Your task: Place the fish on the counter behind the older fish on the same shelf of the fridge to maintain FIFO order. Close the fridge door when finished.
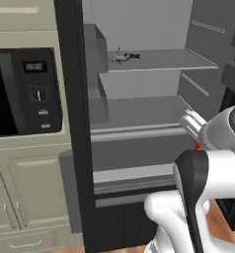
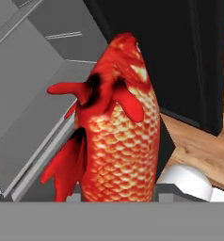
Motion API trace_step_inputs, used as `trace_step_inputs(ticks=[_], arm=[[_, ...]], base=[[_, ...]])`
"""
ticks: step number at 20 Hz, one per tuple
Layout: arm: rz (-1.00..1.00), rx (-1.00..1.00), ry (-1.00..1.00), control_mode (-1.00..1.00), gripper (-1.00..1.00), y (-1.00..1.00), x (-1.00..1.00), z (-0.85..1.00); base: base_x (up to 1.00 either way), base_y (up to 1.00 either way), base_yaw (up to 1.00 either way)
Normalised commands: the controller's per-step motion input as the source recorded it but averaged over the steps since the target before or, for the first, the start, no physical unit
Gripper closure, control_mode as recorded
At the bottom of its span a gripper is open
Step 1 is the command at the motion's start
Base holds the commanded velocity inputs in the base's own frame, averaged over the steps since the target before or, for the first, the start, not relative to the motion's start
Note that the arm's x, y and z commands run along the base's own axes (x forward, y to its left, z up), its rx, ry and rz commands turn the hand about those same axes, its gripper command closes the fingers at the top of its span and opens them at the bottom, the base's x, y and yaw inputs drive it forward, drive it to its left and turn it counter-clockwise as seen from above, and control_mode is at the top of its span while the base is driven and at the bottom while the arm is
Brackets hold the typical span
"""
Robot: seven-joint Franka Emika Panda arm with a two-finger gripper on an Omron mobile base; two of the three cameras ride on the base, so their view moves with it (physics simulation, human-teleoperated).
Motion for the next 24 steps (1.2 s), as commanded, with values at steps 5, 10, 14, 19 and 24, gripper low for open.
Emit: trace_step_inputs(ticks=[5, 10, 14, 19, 24], arm=[[0.0, 0.0, 0.0, 1.0, 1.0, 0.0, 0.0, 0.0], [0.0, 0.0, 0.0, 1.0, 1.0, 0.0, 0.0, 0.0], [0.0, 0.0, 0.0, 1.0, 1.0, 0.0, 0.0, 0.0], [0.0, 0.0, -0.04, -1.0, 1.0, 0.0, 0.99, 0.73], [-0.14, 0.0, -0.08, -1.0, 1.0, 0.0, 0.97, 0.99]], base=[[0.95, -0.02, -0.08], [0.9, -0.15, 0.0], [0.91, -0.13, 0.0], [0.0, 0.0, 0.0], [0.0, 0.0, 0.0]])
